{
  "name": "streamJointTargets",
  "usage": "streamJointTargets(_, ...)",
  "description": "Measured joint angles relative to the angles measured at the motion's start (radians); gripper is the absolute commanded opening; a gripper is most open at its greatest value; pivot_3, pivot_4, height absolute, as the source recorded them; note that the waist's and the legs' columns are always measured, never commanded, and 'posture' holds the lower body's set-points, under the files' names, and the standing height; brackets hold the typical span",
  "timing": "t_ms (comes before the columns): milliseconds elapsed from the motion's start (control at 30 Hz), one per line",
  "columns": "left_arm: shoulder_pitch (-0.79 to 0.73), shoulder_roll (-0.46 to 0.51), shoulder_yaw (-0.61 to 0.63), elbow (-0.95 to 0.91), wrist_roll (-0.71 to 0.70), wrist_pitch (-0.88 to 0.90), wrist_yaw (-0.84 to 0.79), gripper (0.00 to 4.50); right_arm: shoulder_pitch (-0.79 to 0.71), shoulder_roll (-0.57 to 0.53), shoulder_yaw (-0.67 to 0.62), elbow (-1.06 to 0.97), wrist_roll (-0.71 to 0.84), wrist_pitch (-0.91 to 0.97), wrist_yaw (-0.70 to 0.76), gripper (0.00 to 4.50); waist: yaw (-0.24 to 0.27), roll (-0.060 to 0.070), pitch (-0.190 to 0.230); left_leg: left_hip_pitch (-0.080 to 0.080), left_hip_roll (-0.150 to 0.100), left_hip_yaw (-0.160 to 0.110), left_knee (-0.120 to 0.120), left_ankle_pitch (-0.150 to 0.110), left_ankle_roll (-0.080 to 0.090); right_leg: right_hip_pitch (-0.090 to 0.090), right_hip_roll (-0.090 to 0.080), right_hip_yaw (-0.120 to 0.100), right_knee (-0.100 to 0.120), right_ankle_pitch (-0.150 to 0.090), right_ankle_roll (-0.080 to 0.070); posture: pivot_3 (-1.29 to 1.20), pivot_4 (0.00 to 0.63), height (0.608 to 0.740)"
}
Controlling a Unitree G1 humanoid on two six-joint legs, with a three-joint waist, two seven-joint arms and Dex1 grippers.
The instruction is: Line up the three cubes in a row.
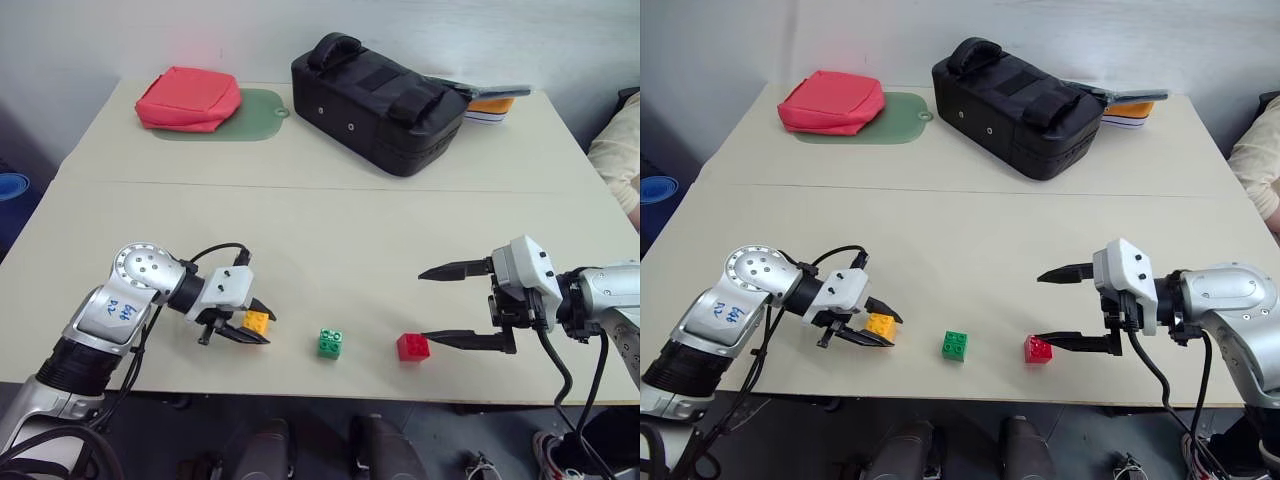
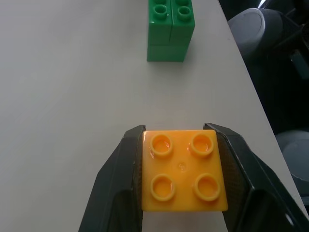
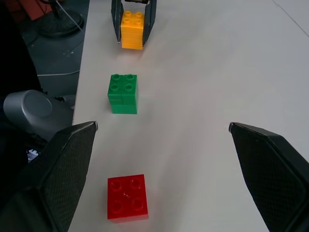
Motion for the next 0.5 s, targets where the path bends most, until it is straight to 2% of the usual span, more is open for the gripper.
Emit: streamJointTargets(500,0.044,0.000,-0.007,0.006,0.024,-0.015,0.052,1.52,-0.002,-0.001,0.010,0.000,-0.002,-0.004,0.021,4.50,-0.005,0.000,0.000,0.000,0.000,0.000,-0.001,0.000,0.000,0.000,0.000,0.000,0.001,0.000,0.000,0.00,0.150,0.740)
